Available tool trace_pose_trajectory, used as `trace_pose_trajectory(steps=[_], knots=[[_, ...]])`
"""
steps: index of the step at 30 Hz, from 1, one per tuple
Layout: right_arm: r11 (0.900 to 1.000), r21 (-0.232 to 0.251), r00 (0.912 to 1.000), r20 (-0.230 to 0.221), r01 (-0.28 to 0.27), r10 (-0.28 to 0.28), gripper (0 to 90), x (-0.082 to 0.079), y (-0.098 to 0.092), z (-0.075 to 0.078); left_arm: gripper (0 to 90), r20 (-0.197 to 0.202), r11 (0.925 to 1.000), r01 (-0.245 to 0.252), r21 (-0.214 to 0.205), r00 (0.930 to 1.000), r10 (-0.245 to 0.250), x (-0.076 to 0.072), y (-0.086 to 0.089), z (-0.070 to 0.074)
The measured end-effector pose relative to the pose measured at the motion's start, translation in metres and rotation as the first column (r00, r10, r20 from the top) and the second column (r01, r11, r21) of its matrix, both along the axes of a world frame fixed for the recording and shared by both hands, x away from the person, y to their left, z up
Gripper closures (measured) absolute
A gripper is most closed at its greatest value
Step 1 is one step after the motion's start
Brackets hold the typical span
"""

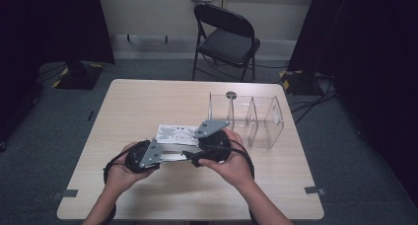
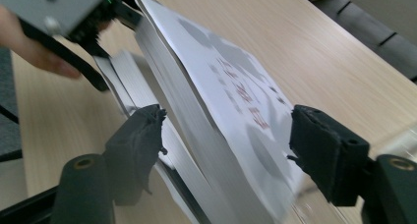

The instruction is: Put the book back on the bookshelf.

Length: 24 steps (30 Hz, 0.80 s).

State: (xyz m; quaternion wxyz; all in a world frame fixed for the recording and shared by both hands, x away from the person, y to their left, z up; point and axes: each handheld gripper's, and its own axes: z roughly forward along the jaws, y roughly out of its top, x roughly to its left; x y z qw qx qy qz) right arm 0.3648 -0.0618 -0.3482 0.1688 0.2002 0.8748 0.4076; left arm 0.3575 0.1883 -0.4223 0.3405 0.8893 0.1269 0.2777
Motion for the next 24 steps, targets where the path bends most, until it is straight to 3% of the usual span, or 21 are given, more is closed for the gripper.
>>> trace_pose_trajectory(steps=[2,5,11,14,17,20,21,24], knots=[[0.9995,0.028,0.9993,-0.036,0.012,-0.011,24.3,-0.001,-0.011,-0.002,61.1,-0.01,1.0,0.009,0.0,0.9999,-0.009,0.0,0.002,0.002],[0.999,0.032,0.9972,-0.069,0.032,-0.03,21.5,-0.002,-0.025,-0.009,61.2,-0.028,0.9999,0.007,0.01,0.9996,-0.006,-0.001,0.003,0.005],[0.9971,0.056,0.9949,-0.089,0.052,-0.047,20.3,-0.006,-0.042,-0.023,61.5,-0.049,0.9999,0.013,0.004,0.9987,-0.013,0.001,0.005,0.011],[0.9966,0.047,0.9891,-0.134,0.068,-0.061,16.6,-0.004,-0.054,-0.044,61.5,-0.054,0.9999,0.013,0.006,0.9984,-0.013,0.002,0.005,0.012],[0.9975,0.029,0.9866,-0.152,0.064,-0.059,16.1,-0.002,-0.059,-0.056,61.5,-0.065,0.9999,0.01,0.009,0.9978,-0.01,0.002,0.005,0.014],[0.9957,0.031,0.9809,-0.177,0.088,-0.081,16.2,0.0,-0.066,-0.078,61.7,-0.081,0.9999,0.01,0.005,0.9967,-0.009,0.003,0.005,0.016],[0.9957,0.031,0.9809,-0.177,0.088,-0.081,16.2,0.0,-0.066,-0.078,61.7,-0.081,0.9999,0.01,0.005,0.9967,-0.009,0.003,0.005,0.016],[0.9934,0.045,0.973,-0.211,0.106,-0.094,16.9,0.003,-0.073,-0.105,61.9,-0.089,0.9998,0.01,0.016,0.996,-0.008,0.002,0.005,0.018]])
